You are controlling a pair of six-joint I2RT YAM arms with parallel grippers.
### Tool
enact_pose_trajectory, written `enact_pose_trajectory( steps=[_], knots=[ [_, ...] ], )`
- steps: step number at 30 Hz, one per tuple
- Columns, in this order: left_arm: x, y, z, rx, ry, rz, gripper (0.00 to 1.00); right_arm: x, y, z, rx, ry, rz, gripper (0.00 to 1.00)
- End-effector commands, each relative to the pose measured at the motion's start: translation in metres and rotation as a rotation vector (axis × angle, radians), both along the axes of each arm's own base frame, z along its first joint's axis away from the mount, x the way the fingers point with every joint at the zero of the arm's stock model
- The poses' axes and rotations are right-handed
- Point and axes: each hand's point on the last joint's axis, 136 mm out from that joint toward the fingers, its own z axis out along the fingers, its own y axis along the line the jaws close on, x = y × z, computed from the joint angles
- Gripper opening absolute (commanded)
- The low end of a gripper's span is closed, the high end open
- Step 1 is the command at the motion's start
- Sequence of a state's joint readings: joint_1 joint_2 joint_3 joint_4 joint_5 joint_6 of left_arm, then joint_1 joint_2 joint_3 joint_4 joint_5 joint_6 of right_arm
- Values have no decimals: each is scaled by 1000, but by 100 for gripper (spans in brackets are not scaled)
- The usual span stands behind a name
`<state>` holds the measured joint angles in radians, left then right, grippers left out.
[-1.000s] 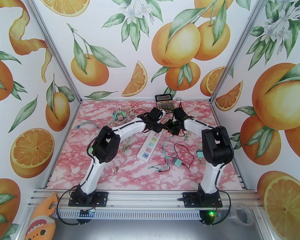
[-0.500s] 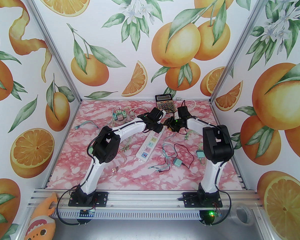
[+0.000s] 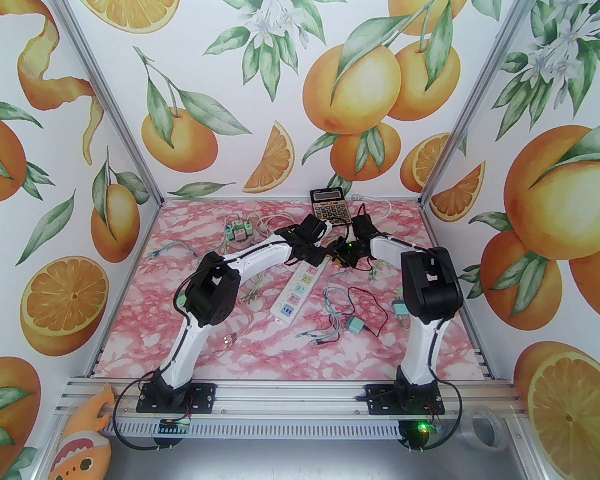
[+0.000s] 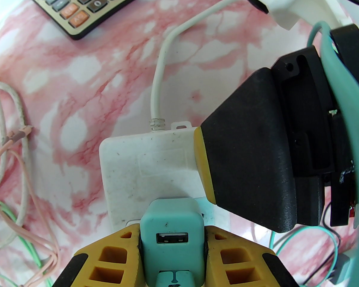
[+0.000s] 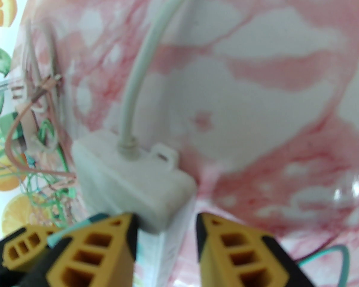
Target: Pull the plug off the socket
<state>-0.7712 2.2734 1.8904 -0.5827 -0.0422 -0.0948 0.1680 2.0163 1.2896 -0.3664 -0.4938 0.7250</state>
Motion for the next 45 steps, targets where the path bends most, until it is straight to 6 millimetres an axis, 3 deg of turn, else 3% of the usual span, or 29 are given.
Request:
enact_pose_trajectory(
  steps=[1,7,16,26,32,35,39,45],
  knots=[
    [4,-4,29,63,-113,-23,17,-31,-20,-45,-138,163,-21,38],
    [-1,-5,29,40,-83,-12,16,-34,-21,-49,-161,179,-11,38],
    [9,2,64,-131,-17,23,17,-37,-22,-48,-177,180,2,37],
    [7,16,73,47,-143,19,18,-36,-21,-41,-174,163,8,37],
    [5,15,79,37,-144,21,18,-32,-12,3,-120,58,38,40],
    [5,12,86,22,-147,19,18,-40,-12,26,-138,15,58,42],
    [5,11,91,15,-151,17,18,-50,-14,38,-143,-9,60,42],
    [-5,3,97,29,-174,-16,18,-89,-42,75,-201,-101,-3,46]
  ],
)
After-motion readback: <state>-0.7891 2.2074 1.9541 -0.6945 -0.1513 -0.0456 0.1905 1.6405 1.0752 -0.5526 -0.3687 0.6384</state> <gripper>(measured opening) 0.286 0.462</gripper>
